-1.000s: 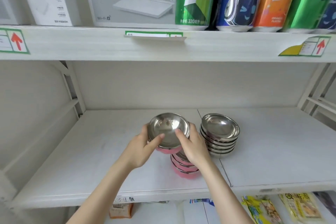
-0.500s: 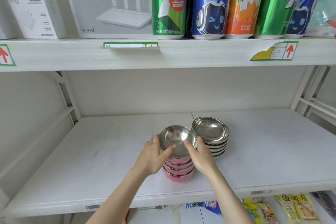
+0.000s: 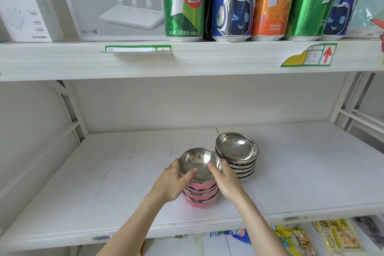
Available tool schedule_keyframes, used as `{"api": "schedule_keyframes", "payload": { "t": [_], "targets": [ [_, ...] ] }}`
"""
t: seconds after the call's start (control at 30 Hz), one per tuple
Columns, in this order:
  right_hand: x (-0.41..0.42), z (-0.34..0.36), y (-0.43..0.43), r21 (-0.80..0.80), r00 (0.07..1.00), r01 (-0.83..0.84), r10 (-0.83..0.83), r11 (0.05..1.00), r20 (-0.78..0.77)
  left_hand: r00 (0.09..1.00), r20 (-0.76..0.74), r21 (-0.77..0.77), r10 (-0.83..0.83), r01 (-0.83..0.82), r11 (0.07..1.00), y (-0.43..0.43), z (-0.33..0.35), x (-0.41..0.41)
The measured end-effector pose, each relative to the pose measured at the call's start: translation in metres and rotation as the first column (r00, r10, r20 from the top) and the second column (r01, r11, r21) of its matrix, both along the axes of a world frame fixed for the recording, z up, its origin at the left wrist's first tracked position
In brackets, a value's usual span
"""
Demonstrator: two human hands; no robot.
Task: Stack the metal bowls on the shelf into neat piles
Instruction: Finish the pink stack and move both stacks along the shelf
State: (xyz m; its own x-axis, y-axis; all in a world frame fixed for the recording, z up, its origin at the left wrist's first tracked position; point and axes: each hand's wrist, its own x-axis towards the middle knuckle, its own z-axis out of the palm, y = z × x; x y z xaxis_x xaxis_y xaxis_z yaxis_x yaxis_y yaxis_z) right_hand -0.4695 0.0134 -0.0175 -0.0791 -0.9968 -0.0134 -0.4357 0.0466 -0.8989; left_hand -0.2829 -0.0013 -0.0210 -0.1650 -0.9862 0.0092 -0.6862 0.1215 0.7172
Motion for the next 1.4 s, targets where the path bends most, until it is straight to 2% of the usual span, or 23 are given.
{"api": "schedule_keyframes", "payload": {
  "t": [0.17,0.37,0.47,0.6,0.83,1.17,1.23,1.3,1.4],
  "targets": [
    [-0.002,0.001,0.011,-0.064,0.998,-0.016,0.012,0.998,-0.062,0.989,0.139,-0.075,0.054,-0.044,0.996,0.011,0.006,0.002],
    [-0.012,0.001,0.042,-0.212,0.947,0.016,-0.083,0.977,-0.310,0.917,0.374,-0.283,0.138,-0.029,0.959,0.044,0.022,0.005],
    [-0.020,0.003,0.064,-0.288,0.905,0.023,-0.143,0.957,-0.401,0.884,0.432,-0.380,0.180,-0.002,0.925,0.064,0.027,0.004],
    [-0.029,0.006,0.097,-0.373,0.839,0.028,-0.225,0.928,-0.496,0.876,0.424,-0.542,0.228,0.044,0.839,0.089,0.026,0.002],
    [-0.054,0.010,0.147,-0.408,0.693,0.046,-0.323,0.912,-0.644,0.849,0.487,-0.548,0.207,0.113,0.829,0.132,0.031,-0.023],
    [-0.118,0.019,0.166,-0.431,0.523,0.101,-0.417,0.897,-0.743,0.840,0.525,-0.546,0.140,0.206,0.812,0.142,0.030,-0.084],
    [-0.134,0.019,0.156,-0.424,0.519,0.104,-0.413,0.899,-0.749,0.842,0.526,-0.536,0.119,0.220,0.815,0.136,0.029,-0.102],
    [-0.149,0.019,0.141,-0.408,0.554,0.097,-0.390,0.908,-0.736,0.858,0.504,-0.509,0.097,0.204,0.836,0.126,0.023,-0.122],
    [-0.171,0.018,0.105,-0.340,0.707,0.089,-0.300,0.936,-0.641,0.932,0.355,-0.459,0.072,0.106,0.882,0.108,0.014,-0.155]
  ]
}}
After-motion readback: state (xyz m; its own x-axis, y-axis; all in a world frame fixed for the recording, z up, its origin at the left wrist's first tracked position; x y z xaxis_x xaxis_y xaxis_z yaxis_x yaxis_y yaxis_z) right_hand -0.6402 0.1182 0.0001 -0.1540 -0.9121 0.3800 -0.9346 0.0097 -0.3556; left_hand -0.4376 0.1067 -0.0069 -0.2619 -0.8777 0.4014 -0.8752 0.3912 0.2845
